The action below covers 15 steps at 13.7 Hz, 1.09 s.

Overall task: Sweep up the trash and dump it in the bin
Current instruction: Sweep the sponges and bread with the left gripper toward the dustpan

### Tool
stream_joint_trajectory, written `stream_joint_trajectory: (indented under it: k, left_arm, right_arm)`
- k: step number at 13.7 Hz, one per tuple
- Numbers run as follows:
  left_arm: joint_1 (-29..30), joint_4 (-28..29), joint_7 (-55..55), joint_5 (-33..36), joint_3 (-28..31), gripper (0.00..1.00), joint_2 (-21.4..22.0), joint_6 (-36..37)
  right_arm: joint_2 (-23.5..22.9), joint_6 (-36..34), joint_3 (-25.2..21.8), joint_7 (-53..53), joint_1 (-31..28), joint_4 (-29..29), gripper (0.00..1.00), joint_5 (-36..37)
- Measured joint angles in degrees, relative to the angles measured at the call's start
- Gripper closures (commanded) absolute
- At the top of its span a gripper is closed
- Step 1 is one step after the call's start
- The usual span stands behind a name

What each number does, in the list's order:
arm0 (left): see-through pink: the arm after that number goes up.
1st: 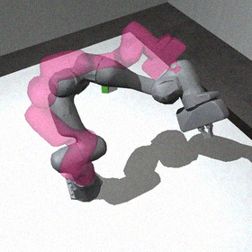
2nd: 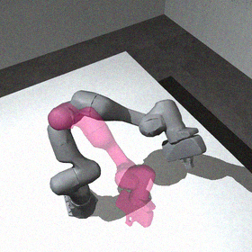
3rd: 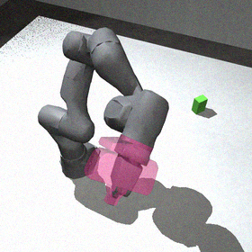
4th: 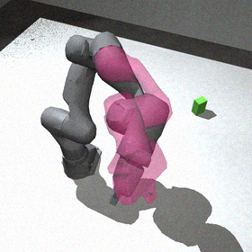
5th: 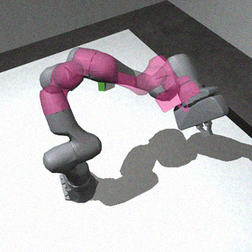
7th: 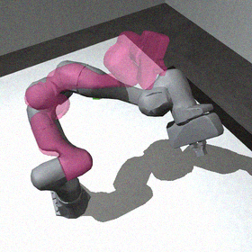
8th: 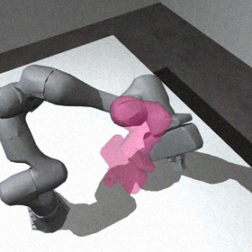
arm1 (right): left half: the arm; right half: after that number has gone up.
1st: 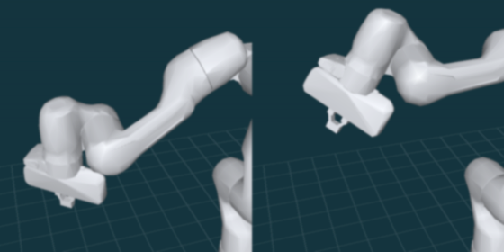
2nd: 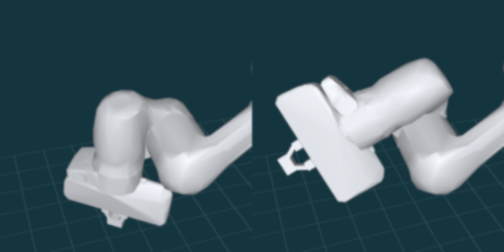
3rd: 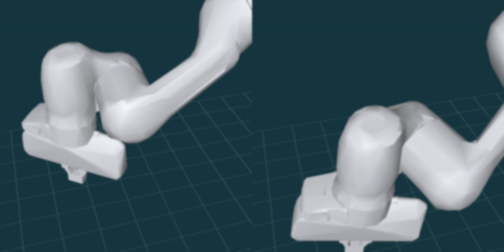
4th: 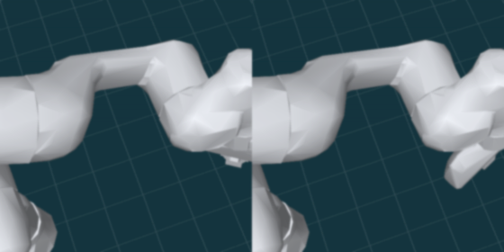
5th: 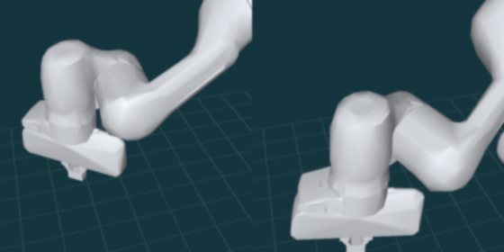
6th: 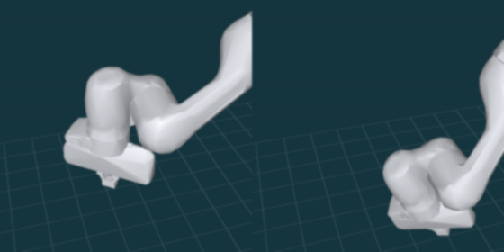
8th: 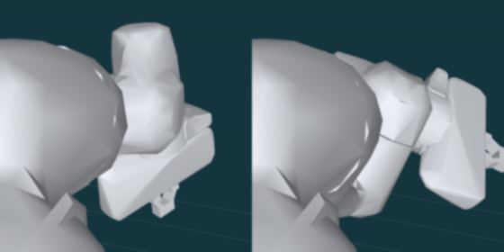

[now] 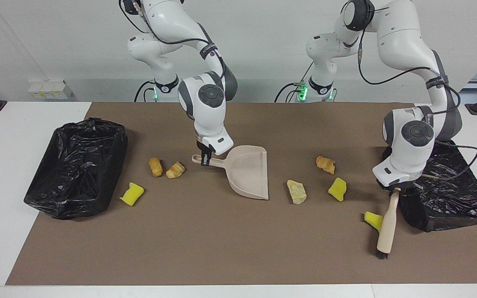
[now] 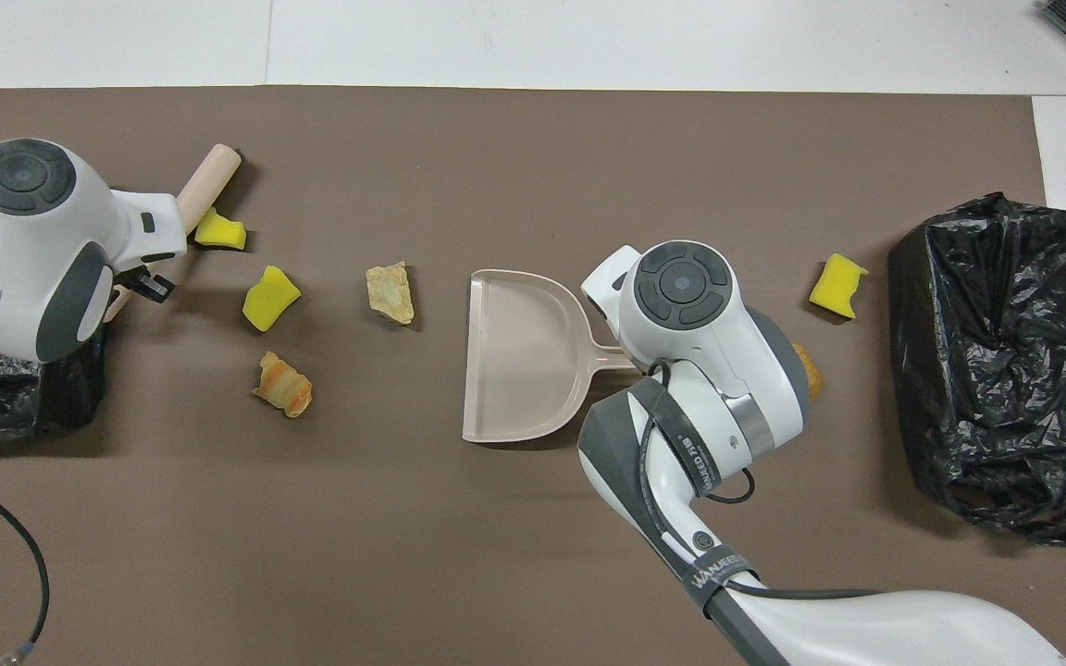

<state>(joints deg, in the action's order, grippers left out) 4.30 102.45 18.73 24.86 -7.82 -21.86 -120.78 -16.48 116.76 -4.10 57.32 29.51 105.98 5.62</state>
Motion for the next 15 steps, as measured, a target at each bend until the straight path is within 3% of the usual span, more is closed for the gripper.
stream_joint_trajectory:
  k: [7,15]
  left_arm:
    - [-11.9,10.8,-7.6,-4.6,-0.6,1.00,9.5,9.5]
    - [-26.9,14.8,-23.3,-10.3,-0.7,1.00,15.5,18.3]
  right_arm:
    - [0.0,-0.6,0.0,0.0,0.0,0.0,1.00,0.0]
    - [0.0,-0.9,-0.1,0.0,-0.1,0.3,1.00,0.0]
